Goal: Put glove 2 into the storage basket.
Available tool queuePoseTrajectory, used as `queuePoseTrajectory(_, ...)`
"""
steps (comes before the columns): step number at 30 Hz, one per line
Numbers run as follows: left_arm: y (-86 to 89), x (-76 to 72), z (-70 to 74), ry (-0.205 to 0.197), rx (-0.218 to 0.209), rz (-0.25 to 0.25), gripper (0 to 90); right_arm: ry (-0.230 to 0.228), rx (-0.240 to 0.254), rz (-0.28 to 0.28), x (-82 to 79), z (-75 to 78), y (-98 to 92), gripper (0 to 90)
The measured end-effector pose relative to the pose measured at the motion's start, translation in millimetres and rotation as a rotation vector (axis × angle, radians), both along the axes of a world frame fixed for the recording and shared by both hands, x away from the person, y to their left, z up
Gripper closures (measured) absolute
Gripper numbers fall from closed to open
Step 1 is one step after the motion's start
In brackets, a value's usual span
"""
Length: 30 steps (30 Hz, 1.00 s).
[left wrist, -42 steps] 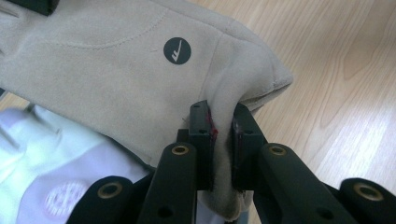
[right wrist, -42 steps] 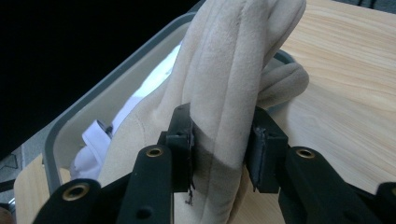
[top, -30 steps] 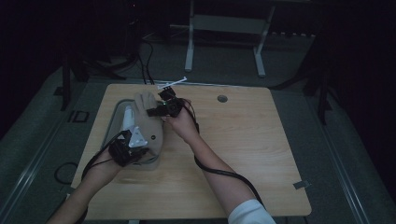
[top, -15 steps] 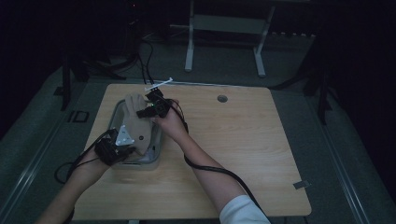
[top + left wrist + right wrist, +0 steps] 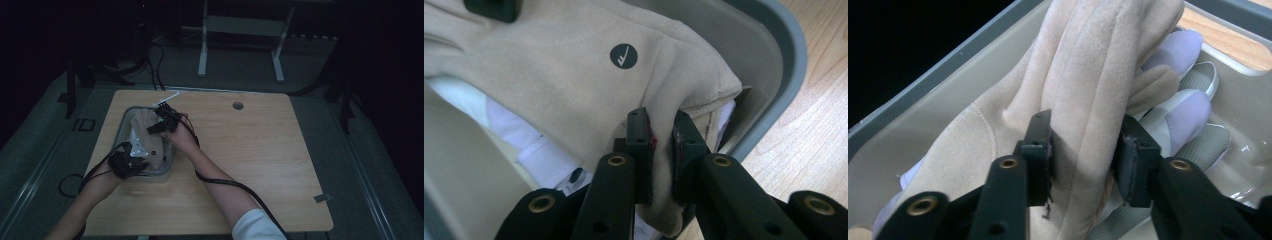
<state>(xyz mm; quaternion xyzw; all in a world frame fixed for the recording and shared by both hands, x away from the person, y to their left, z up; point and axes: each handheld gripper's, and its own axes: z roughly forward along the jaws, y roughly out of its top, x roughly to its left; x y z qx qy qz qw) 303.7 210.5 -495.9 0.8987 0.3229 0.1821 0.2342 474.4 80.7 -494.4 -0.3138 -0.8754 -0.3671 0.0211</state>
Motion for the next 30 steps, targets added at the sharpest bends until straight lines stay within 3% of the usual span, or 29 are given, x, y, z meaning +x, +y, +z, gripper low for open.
queuePoseTrajectory(5, 2.4, -0.5, 1.9, 0.006, -0.054, 0.008, 75.4, -0.014, -0.006, 0.007, 0.1, 8.8, -7.3, 46.0)
queuePoseTrajectory(11, 2.5, -3.8, 16.0, -0.006, -0.142, 0.037, 47.5, -0.047, 0.031, 0.022, -3.0, 24.6, -19.9, 26.8)
queuePoseTrajectory(17, -1.6, -3.9, 25.9, -0.022, -0.239, 0.073, 26.0, -0.056, 0.042, 0.056, -9.0, 34.3, -34.0, 22.0)
queuePoseTrajectory(20, -7.7, -3.9, 27.9, -0.025, -0.25, 0.061, 16.3, -0.068, 0.034, 0.069, -12.4, 36.8, -41.8, 20.8)
queuePoseTrajectory(30, -35.5, 0.9, 34.1, -0.044, -0.3, 0.043, 16.1, -0.119, 0.026, 0.066, -24.1, 45.8, -80.1, 20.5)
